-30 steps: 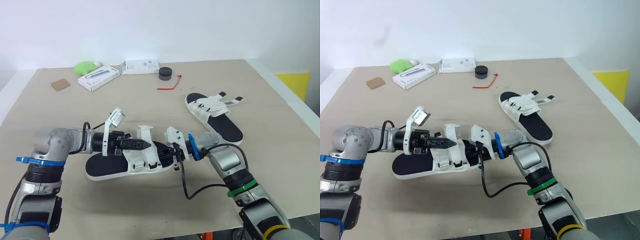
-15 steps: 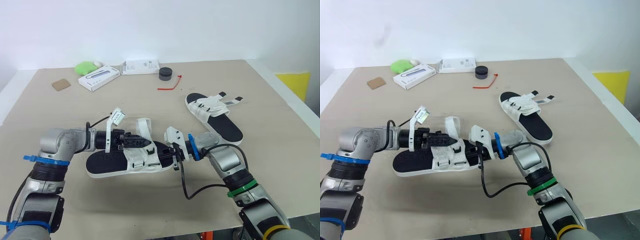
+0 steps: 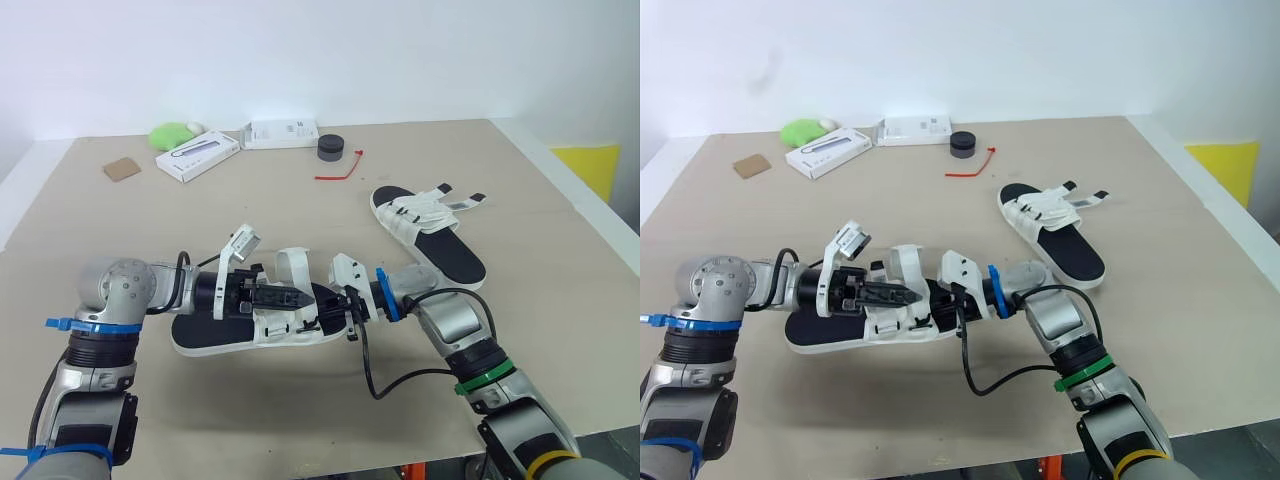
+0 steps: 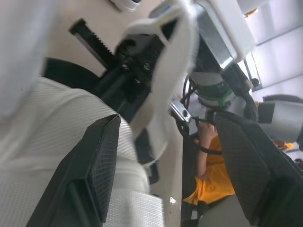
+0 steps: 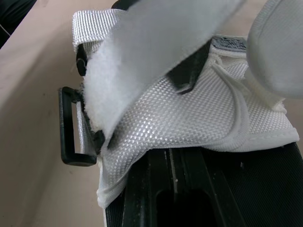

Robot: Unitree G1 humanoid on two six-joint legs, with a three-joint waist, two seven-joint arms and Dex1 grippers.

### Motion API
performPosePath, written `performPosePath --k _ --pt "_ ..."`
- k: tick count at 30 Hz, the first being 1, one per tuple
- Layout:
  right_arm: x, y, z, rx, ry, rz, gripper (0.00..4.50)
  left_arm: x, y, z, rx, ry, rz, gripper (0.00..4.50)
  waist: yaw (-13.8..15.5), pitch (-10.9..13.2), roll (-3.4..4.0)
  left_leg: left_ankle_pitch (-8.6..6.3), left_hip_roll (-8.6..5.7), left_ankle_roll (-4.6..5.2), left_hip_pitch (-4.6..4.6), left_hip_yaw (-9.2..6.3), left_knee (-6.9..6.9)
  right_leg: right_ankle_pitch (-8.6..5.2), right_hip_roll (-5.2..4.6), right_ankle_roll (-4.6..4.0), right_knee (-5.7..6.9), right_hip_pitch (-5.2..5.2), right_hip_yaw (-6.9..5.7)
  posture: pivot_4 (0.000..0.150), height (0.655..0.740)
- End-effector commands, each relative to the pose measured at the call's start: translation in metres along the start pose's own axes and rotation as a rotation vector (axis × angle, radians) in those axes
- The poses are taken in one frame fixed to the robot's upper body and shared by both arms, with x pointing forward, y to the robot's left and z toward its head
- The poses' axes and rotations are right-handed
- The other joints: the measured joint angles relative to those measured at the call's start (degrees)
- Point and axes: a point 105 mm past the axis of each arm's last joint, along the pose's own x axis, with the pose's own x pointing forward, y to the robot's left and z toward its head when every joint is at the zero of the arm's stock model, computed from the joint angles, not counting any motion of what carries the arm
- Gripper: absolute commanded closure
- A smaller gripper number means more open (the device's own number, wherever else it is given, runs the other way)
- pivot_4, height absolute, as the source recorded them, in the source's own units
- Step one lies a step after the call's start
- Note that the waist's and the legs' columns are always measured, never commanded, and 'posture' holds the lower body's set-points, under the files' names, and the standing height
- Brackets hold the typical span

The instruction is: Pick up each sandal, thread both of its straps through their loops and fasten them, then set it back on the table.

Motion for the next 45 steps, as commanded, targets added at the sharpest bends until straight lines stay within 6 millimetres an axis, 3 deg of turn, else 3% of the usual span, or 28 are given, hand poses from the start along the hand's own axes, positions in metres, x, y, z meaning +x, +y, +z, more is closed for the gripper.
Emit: performPosePath --k 1,14,17,20,22,23,42,45 --pt "0.014 0.016 -0.035 0.113 0.095 0.056 4.5 0.007 -0.008 -0.012 0.072 0.046 -0.004 1.27 0.0 0.0 0.0 0.0 0.0 0.0 0.01 0.01 0.0 0.0 0.0 0.0 0.0 0.01 0.01 0.15 0.74" --pt "0.016 0.017 -0.034 0.12 0.085 0.052 4.5 0.019 0.006 -0.009 0.169 -0.005 0.08 1.27 0.0 0.0 -0.01 0.0 -0.01 -0.01 0.02 0.01 0.01 0.0 -0.01 0.01 0.0 0.03 0.02 0.15 0.74" --pt "0.016 0.017 -0.034 0.122 0.085 0.051 4.5 0.019 0.006 -0.007 0.172 -0.018 0.081 1.91 0.0 0.0 -0.01 0.01 -0.01 -0.02 0.03 0.01 0.01 0.02 -0.01 0.04 0.0 0.03 0.02 0.15 0.74" --pt "0.016 0.017 -0.034 0.122 0.085 0.051 4.5 0.018 0.007 -0.006 0.176 -0.021 0.086 3.46 0.0 0.0 -0.01 0.01 -0.01 -0.02 0.03 0.01 0.01 0.02 0.0 0.04 0.0 0.03 0.02 0.15 0.74" --pt "0.016 0.017 -0.035 0.123 0.086 0.052 4.5 0.015 0.009 -0.002 0.173 -0.032 0.097 4.29 0.0 0.0 -0.01 0.01 -0.01 -0.01 0.03 0.01 0.0 0.02 0.0 0.04 0.0 0.02 0.03 0.15 0.74" --pt "0.016 0.017 -0.035 0.125 0.086 0.053 4.5 0.014 0.011 0.002 0.166 -0.044 0.104 4.44 0.0 0.0 -0.01 0.01 -0.01 -0.01 0.03 0.02 0.0 0.02 0.0 0.04 0.0 0.02 0.03 0.15 0.74" --pt "0.016 0.019 -0.035 0.125 0.087 0.056 4.5 0.011 -0.001 -0.001 -0.081 0.023 -0.016 4.44 0.0 0.0 -0.01 0.01 -0.01 -0.01 0.02 0.02 -0.02 0.01 0.01 0.06 0.0 0.0 0.03 0.15 0.74" --pt "0.016 0.019 -0.036 0.126 0.088 0.056 4.5 0.012 -0.001 -0.009 -0.068 0.062 -0.005 4.44 0.0 0.0 -0.01 0.01 -0.01 -0.01 0.02 0.02 -0.02 0.01 0.01 0.06 0.0 0.0 0.03 0.15 0.74"
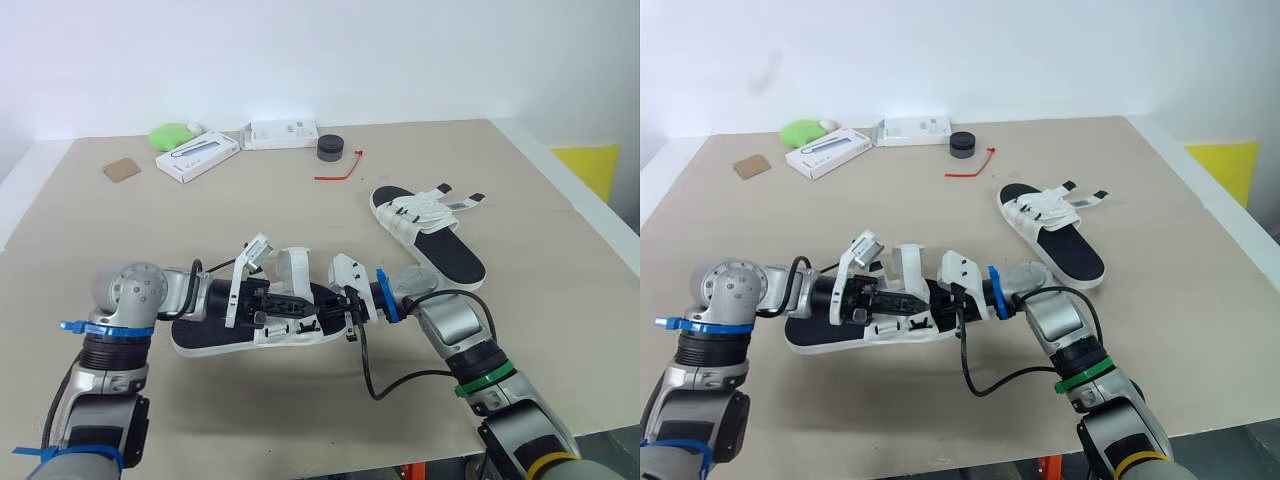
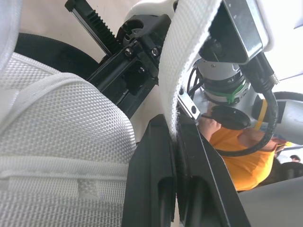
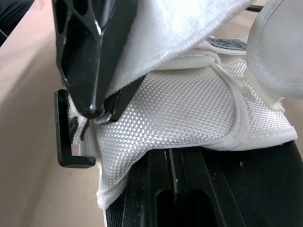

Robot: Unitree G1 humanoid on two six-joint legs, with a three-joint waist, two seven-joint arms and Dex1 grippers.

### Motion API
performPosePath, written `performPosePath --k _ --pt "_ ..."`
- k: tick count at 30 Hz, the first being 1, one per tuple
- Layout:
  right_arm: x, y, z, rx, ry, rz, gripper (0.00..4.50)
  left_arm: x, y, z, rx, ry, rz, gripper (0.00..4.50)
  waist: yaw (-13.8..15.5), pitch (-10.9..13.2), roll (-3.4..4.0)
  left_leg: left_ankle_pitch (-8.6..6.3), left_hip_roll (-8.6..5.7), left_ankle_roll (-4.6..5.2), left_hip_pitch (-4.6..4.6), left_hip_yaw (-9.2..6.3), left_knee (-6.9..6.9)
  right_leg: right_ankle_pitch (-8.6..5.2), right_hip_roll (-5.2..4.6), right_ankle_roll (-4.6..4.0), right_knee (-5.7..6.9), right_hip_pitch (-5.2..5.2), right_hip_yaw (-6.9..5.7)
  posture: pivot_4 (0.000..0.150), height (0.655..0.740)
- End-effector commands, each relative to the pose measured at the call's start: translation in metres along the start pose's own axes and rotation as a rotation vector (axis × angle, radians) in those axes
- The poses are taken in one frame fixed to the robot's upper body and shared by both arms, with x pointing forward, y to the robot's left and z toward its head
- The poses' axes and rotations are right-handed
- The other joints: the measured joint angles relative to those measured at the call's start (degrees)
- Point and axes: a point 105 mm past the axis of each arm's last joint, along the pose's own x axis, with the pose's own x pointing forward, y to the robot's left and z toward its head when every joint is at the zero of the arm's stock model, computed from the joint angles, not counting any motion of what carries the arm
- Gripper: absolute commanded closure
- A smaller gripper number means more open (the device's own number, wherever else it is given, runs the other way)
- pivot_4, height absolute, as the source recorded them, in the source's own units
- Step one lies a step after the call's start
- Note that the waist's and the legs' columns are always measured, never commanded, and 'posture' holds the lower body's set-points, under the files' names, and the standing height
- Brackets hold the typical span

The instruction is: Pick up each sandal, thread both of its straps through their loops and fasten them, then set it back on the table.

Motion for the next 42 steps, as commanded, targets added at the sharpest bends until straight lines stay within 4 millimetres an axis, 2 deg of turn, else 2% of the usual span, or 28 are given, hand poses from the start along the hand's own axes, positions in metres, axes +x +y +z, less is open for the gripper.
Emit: performPosePath --k 1,9,12,16,23,37,42 --pt "0.015 0.018 -0.036 0.121 0.093 0.065 4.5 0.001 -0.005 -0.006 0.03 0.033 -0.011 4.44 0.0 0.0 0.0 0.0 0.0 0.0 0.0 0.0 -0.01 0.0 0.0 0.0 0.0 0.0 0.0 0.15 0.74" --pt "0.015 0.018 -0.035 0.12 0.092 0.064 4.5 0.009 -0.002 -0.015 0.121 0.064 0.025 4.44 0.0 0.0 0.0 0.0 0.0 -0.02 0.02 0.0 -0.05 -0.01 -0.01 -0.01 -0.01 0.01 0.01 0.15 0.74" --pt "0.015 0.017 -0.035 0.12 0.092 0.061 4.5 0.012 0.004 -0.023 0.235 0.089 0.066 4.44 0.0 0.0 0.0 0.0 0.0 -0.02 0.02 0.02 -0.05 -0.01 -0.01 -0.01 -0.01 0.01 0.02 0.15 0.74" --pt "0.015 0.017 -0.034 0.119 0.088 0.059 4.5 0.009 0.013 -0.031 0.354 0.128 0.101 4.44 0.1 -0.1 0.03 0.01 0.0 -0.04 0.05 0.02 -0.07 -0.01 -0.01 -0.01 -0.02 0.02 0.03 0.15 0.74" --pt "0.016 0.017 -0.033 0.118 0.083 0.059 4.5 0.003 0.024 -0.029 0.487 0.133 0.126 4.44 0.0 -0.2 0.0 0.0 0.0 -0.02 0.07 0.04 -0.07 -0.01 0.0 -0.01 -0.03 0.02 0.04 0.15 0.74" --pt "0.016 0.014 -0.031 0.112 0.077 0.057 4.5 0.003 0.014 -0.03 0.647 0.159 0.052 4.44 -0.1 -0.2 0.01 -0.02 0.01 0.02 0.1 0.05 -0.08 -0.03 0.04 -0.03 -0.02 0.01 0.06 0.15 0.74" --pt "0.016 0.013 -0.029 0.109 0.072 0.056 4.5 0.002 0.016 -0.034 0.772 0.206 0.051 4.44 -0.2 -0.2 0.01 -0.04 0.03 0.06 0.13 0.05 -0.12 -0.07 0.08 -0.1 -0.03 0.0 0.08 0.15 0.74"
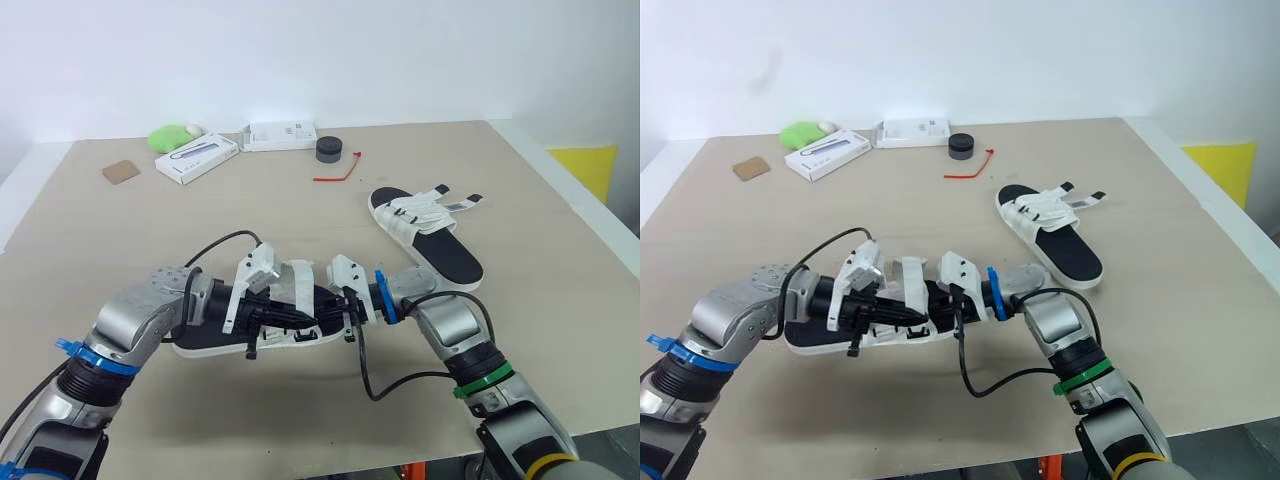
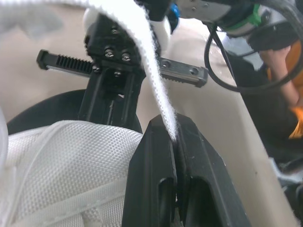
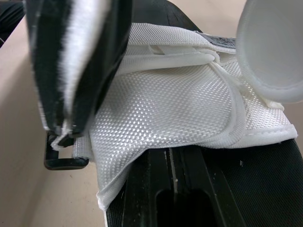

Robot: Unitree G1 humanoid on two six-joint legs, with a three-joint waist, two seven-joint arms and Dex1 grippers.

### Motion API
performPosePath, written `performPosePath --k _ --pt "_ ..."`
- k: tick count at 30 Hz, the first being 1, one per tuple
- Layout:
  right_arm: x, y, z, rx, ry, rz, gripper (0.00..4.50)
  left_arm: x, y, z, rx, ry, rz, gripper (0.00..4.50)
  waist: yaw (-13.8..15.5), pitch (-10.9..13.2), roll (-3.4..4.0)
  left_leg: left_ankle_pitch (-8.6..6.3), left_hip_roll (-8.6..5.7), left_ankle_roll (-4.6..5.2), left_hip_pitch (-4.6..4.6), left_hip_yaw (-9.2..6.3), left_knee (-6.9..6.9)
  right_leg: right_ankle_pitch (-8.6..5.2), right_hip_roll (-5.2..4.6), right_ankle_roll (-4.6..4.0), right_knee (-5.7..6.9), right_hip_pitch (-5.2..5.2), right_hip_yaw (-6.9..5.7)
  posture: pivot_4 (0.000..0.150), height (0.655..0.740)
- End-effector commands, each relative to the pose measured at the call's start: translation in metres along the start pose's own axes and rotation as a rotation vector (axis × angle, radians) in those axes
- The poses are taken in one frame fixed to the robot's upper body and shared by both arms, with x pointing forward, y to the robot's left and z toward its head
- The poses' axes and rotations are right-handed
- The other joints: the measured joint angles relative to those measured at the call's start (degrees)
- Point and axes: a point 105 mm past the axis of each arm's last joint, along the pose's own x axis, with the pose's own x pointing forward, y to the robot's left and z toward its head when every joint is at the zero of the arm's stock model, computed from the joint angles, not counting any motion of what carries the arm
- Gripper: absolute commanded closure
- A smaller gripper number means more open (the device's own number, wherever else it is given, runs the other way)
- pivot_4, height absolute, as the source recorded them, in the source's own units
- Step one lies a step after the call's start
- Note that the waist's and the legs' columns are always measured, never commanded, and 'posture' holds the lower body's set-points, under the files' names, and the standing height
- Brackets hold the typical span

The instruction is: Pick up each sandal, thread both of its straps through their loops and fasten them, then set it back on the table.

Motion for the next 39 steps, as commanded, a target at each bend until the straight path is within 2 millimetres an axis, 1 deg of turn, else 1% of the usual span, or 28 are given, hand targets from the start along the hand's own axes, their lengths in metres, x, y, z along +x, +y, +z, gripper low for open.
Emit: performPosePath --k 1,4,8,11,16,20,23,27,31,34,39 --pt "0.014 0.014 -0.03 0.103 0.078 0.058 4.5 0.0 0.0 -0.026 0.039 0.106 0.009 4.44 0.0 0.0 0.0 -0.01 0.01 0.01 0.01 0.0 -0.01 -0.01 0.01 -0.02 0.0 0.0 0.01 0.15 0.74" --pt "0.014 0.014 -0.03 0.101 0.077 0.06 4.5 0.0 0.004 -0.031 0.125 0.114 0.041 4.44 0.0 0.0 0.0 -0.02 0.02 0.04 0.03 0.01 -0.02 -0.03 0.01 -0.05 0.0 0.0 0.02 0.15 0.74" --pt "0.014 0.015 -0.03 0.1 0.078 0.063 4.5 -0.002 0.009 -0.036 0.196 0.114 0.091 4.44 0.0 0.0 0.01 -0.03 0.02 0.05 0.05 0.03 -0.02 -0.03 0.02 -0.05 0.0 0.01 0.04 0.15 0.74" --pt "0.014 0.014 -0.03 0.1 0.078 0.063 4.5 -0.003 0.009 -0.04 0.205 0.112 0.107 4.44 0.0 0.0 0.02 -0.04 0.02 0.08 0.06 0.05 -0.02 -0.03 0.02 -0.05 0.0 0.01 0.07 0.15 0.74" --pt "0.013 0.013 -0.03 0.1 0.079 0.064 4.5 -0.005 0.001 -0.045 0.203 0.106 0.097 4.44 -0.1 0.0 0.04 -0.09 0.05 0.16 0.07 0.07 -0.02 -0.04 0.06 -0.05 0.0 0.01 0.09 0.15 0.74" --pt "0.014 0.012 -0.029 0.099 0.078 0.067 4.5 -0.005 0.001 -0.046 0.22 0.102 0.097 4.44 -0.1 -0.1 0.05 -0.16 0.1 0.29 0.1 0.07 -0.02 -0.09 0.12 -0.14 0.0 0.01 0.1 0.15 0.74" --pt "0.014 0.011 -0.028 0.098 0.076 0.068 4.5 -0.004 0.0 -0.045 0.228 0.098 0.081 4.44 -0.1 -0.1 0.05 -0.18 0.11 0.32 0.11 0.07 -0.02 -0.1 0.14 -0.15 0.0 0.01 0.1 0.15 0.74" --pt "0.015 0.011 -0.028 0.096 0.077 0.07 4.5 0.0 -0.006 -0.043 0.209 0.078 0.015 4.44 -0.2 -0.1 0.06 -0.19 0.14 0.33 0.13 0.07 -0.02 -0.1 0.18 -0.15 0.0 0.01 0.1 0.15 0.74" --pt "0.013 0.01 -0.028 0.096 0.078 0.07 4.5 0.002 -0.009 -0.042 0.246 0.099 -0.041 4.44 -0.2 -0.1 0.06 -0.21 0.16 0.37 0.13 0.08 -0.02 -0.12 0.21 -0.19 0.0 0.01 0.1 0.15 0.74" --pt "0.012 0.009 -0.028 0.097 0.079 0.066 4.5 0.004 -0.006 -0.04 0.268 0.125 -0.061 4.44 -0.2 -0.1 0.06 -0.24 0.16 0.42 0.13 0.08 -0.02 -0.14 0.22 -0.21 0.0 0.01 0.11 0.15 0.74" --pt "0.011 0.009 -0.028 0.1 0.077 0.063 4.5 0.008 -0.001 -0.039 0.247 0.127 -0.063 4.44 -0.2 -0.1 0.07 -0.26 0.16 0.46 0.11 0.09 -0.01 -0.15 0.21 -0.21 0.0 0.02 0.11 0.15 0.74"
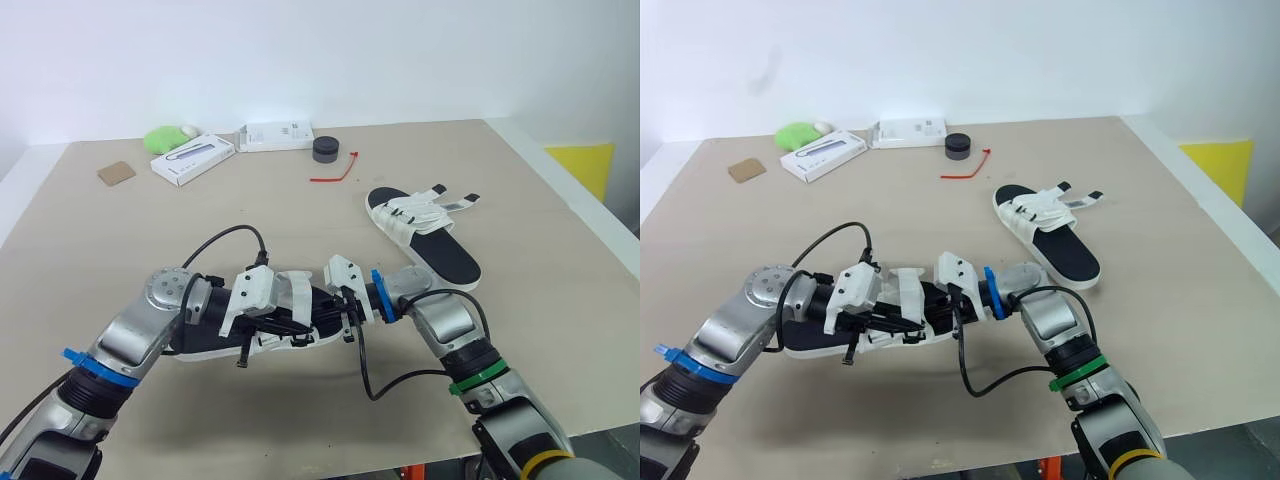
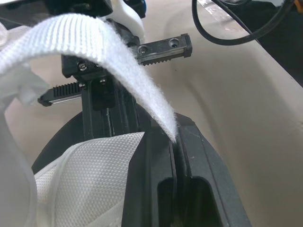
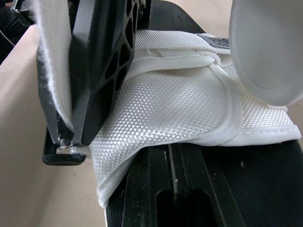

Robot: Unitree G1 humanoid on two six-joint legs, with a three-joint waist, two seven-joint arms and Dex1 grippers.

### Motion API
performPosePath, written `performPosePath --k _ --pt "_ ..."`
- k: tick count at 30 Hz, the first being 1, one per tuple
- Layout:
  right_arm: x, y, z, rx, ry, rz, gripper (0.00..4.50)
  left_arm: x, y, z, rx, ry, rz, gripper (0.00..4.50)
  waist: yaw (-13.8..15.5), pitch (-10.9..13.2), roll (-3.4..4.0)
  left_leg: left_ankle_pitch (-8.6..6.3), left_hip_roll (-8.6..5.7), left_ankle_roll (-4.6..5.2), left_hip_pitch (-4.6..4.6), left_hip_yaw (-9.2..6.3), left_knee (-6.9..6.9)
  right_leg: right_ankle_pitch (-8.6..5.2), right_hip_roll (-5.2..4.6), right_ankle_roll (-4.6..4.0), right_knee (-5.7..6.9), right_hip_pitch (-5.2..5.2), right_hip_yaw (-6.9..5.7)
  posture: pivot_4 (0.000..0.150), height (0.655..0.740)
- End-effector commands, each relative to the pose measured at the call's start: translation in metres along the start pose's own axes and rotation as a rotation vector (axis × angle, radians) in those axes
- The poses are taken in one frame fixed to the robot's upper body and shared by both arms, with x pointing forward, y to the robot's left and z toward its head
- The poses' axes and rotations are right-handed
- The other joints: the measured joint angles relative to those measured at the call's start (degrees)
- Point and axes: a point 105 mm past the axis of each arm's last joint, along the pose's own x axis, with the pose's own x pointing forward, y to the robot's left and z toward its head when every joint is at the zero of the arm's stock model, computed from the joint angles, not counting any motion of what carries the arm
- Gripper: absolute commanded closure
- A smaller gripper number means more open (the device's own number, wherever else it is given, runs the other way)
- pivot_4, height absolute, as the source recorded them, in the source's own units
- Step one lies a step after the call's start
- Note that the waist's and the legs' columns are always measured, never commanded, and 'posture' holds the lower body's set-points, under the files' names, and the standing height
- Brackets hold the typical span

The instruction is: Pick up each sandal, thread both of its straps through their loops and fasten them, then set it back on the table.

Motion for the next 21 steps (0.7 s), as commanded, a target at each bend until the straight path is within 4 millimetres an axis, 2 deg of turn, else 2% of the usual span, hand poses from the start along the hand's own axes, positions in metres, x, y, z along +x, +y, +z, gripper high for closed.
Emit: performPosePath --k 1,8,12,21 --pt "0.008 0.009 -0.029 0.096 0.082 0.028 4.5 0.009 -0.011 -0.027 -0.101 0.076 -0.062 4.44 0.0 0.0 0.01 0.0 0.0 0.0 0.0 0.0 0.01 0.0 0.0 0.0 0.0 0.01 0.0 0.15 0.74" --pt "0.007 0.008 -0.03 0.096 0.087 0.03 4.5 0.014 -0.015 -0.026 -0.061 0.058 -0.147 4.44 0.2 -0.1 0.0 0.0 -0.01 0.0 0.0 0.0 0.07 0.01 -0.03 0.02 0.0 0.07 -0.04 0.15 0.74" --pt "0.006 0.007 -0.03 0.092 0.095 0.033 4.5 0.014 -0.024 -0.035 0.021 0.087 -0.236 4.44 0.2 -0.1 0.01 0.0 -0.01 0.0 0.0 0.0 0.06 -0.01 -0.03 0.01 0.0 0.06 -0.03 0.15 0.74" --pt "0.006 0.005 -0.029 0.089 0.097 0.037 4.5 0.021 -0.02 -0.039 0.083 0.082 -0.252 4.44 0.3 -0.3 0.15 -0.02 -0.02 0.04 0.01 0.01 0.1 -0.02 -0.05 0.01 0.0 0.12 -0.03 0.15 0.74"
